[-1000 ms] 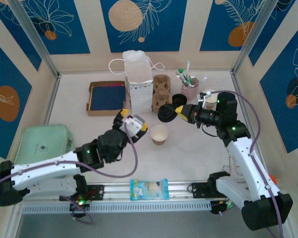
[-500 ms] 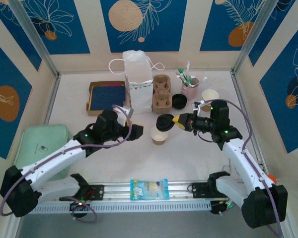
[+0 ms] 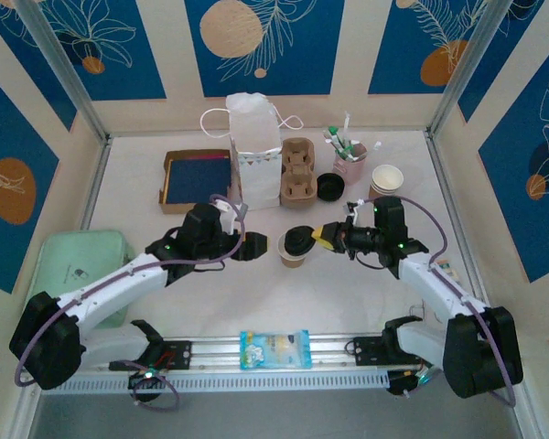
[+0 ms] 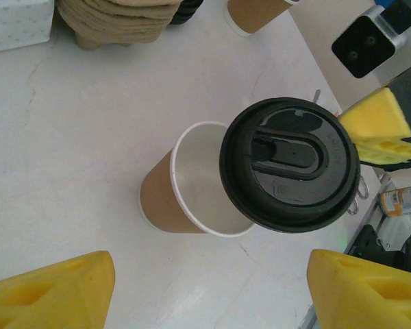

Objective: Pack the takeout coffee

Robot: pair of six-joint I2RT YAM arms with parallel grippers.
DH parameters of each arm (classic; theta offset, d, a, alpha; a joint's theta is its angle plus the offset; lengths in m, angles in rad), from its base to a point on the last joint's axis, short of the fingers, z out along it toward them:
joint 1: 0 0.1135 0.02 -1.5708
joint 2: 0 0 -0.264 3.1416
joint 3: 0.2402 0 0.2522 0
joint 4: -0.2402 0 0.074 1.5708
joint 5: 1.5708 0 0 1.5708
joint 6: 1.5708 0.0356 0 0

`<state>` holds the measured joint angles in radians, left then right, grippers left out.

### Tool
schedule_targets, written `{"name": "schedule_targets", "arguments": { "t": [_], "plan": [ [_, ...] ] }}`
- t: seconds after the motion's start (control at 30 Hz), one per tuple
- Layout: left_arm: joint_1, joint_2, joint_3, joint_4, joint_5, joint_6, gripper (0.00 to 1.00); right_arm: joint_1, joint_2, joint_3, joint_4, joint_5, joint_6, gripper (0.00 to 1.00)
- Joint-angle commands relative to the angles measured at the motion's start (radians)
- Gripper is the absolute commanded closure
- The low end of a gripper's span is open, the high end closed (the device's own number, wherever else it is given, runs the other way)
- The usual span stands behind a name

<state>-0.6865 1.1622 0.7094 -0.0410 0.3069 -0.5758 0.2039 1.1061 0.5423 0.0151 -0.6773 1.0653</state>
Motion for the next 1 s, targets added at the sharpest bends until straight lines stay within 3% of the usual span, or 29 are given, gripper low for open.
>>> {"name": "schedule_targets", "arguments": {
  "t": [0.0,0.97],
  "plan": [
    [0.011,0.001,-0.014,0.013,0.003,-0.013,0.26,0.006,0.022,-0.016,0.075,-0.012,-0.017,0.96],
    [0.014,0.004,-0.057,0.069,-0.003,-0.04,0.27,0.027,0.134,-0.031,0.095,0.03,-0.074,0.95]
  ]
}}
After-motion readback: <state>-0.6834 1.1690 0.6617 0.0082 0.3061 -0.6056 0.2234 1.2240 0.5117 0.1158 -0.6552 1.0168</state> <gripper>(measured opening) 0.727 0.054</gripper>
